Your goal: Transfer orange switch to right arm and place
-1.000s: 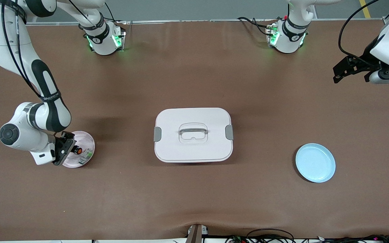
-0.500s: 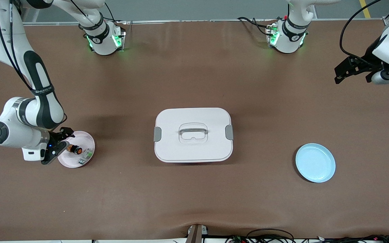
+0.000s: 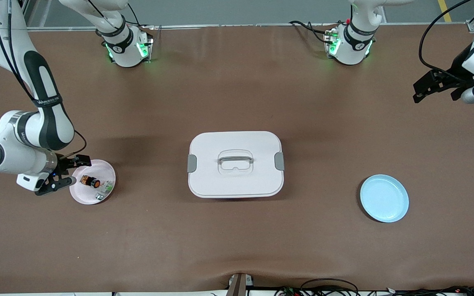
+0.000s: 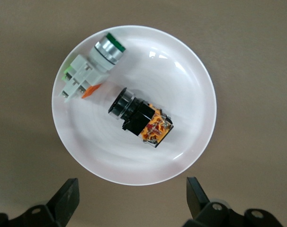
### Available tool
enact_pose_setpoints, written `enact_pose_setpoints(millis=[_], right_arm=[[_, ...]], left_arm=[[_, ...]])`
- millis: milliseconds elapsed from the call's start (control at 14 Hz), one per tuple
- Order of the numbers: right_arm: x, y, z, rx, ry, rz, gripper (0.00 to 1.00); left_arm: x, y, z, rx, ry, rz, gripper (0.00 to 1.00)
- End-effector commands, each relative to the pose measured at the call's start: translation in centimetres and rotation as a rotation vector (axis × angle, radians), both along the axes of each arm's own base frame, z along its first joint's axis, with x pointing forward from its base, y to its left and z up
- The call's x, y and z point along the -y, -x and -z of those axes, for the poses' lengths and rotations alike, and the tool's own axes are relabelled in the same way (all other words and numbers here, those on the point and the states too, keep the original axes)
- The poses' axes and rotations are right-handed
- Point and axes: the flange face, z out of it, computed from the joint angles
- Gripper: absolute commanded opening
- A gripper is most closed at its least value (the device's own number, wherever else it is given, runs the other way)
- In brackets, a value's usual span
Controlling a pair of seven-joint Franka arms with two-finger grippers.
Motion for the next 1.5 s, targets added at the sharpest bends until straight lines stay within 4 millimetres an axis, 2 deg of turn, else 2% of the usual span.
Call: enact_pose_setpoints(millis=[0,214,500,929,1143,1286,1429], right_arm=[[-0.1,0.8,-1.9,-0.010,0.022,0.142,1.00],[0.0,0.6,-3.8,-0.033,0.044,0.258,1.00],[0.4,0.5,-7.1,-0.028,0.047,0.285,1.00],[1.6,1.6,-15.4,0.087,0.043,0.309,1.00],[1.7,2.2,-18.3,0.130,0.041,0.314,1.00],[2.3,3.2,-19.9,0.092,0.033,0.334,1.00],[2.1,3.9,-22.8,0.111,0.029,0.335,1.00]], left_arm=[[-0.1,-0.3,-0.6,0.021,-0.008,0.019,1.00],[-0.2,-0.3,-1.5,0.038,-0.012,0.017,1.00],[-0.5,-0.9,-1.3,0.036,-0.010,0.013,1.00],[-0.3,-0.8,-1.3,0.035,-0.011,0.016,1.00],[0.0,-1.0,-1.0,0.029,-0.010,0.019,1.00],[0.5,-1.1,-0.8,0.028,-0.011,0.024,1.00],[0.6,-1.3,-0.7,0.031,-0.010,0.021,1.00]])
